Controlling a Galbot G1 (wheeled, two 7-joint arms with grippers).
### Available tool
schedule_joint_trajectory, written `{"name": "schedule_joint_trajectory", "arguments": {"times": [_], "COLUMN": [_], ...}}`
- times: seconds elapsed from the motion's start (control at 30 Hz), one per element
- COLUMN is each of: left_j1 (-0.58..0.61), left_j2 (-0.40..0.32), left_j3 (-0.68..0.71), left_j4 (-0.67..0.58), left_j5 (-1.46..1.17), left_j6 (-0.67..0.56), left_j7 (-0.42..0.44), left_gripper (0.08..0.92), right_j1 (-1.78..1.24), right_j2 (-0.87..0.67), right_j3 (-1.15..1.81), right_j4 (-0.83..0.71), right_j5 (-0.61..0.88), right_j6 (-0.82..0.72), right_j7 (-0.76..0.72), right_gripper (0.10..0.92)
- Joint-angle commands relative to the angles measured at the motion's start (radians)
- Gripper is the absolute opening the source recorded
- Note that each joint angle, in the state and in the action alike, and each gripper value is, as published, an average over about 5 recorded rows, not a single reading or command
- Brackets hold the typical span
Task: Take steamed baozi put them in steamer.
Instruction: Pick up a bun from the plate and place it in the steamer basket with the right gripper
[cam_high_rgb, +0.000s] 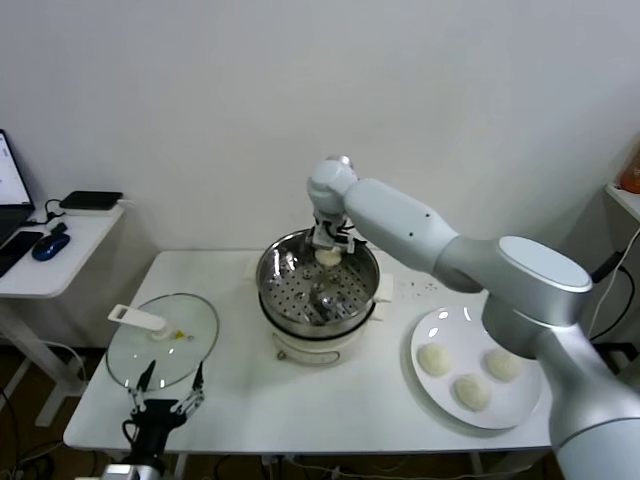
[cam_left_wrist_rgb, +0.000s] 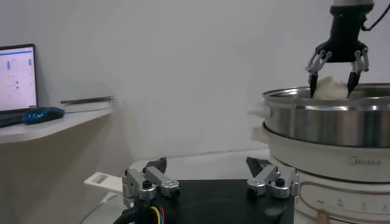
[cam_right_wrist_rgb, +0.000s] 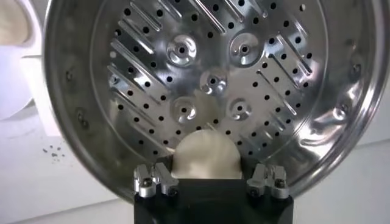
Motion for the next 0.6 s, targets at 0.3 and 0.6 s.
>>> {"name": "schedule_joint_trajectory", "arguments": {"times": [0.3, 0.6], "left_j1": [0.007, 0.006], "left_j2": [-0.006, -0.013], "left_j3": [0.002, -0.003], "left_j4": [0.003, 0.002], "left_j5": [0.004, 0.002], "left_j6": [-0.003, -0.001], "left_j7": [0.000, -0.002], "left_gripper": [0.823, 0.823], "right_j1": [-0.054, -0.066], "right_j2": [0.068, 0.073], "right_j3": [0.083, 0.097], "right_j4": [-0.093, -0.105], "right_j5": [-0.111, -0.134], "right_j6": [0.027, 0.034], "right_j7": [0.019, 0.027], "right_gripper": [0.714, 0.724]}}
